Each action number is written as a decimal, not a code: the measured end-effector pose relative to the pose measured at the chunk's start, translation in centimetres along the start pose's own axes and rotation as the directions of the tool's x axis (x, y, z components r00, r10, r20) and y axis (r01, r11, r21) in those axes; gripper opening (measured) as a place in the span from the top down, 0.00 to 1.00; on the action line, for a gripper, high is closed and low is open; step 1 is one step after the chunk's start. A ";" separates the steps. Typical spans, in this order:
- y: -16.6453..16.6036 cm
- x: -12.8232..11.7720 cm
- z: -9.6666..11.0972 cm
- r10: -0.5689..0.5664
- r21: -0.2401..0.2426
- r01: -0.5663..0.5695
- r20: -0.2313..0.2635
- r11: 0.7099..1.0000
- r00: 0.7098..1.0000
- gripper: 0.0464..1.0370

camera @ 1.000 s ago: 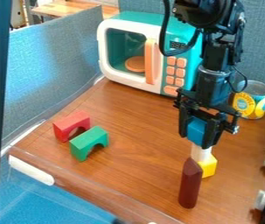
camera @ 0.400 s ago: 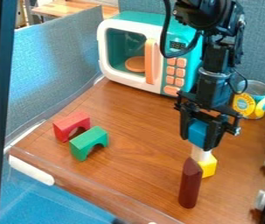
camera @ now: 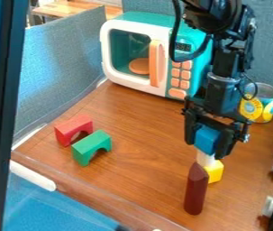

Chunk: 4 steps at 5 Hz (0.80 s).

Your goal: Put the blue cube on top of the cylinder

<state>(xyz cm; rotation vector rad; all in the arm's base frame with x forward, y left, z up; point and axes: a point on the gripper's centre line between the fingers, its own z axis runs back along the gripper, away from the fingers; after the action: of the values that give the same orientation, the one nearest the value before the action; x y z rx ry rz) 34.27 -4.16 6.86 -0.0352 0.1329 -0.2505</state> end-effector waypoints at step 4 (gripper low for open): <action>1.6 -1.6 4.1 0.079 0.018 -0.080 0.061 0.997 0.995 0.04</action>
<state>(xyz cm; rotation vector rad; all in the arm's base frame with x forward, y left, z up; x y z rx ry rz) 33.65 -2.15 11.02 -0.0171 0.0717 -0.1709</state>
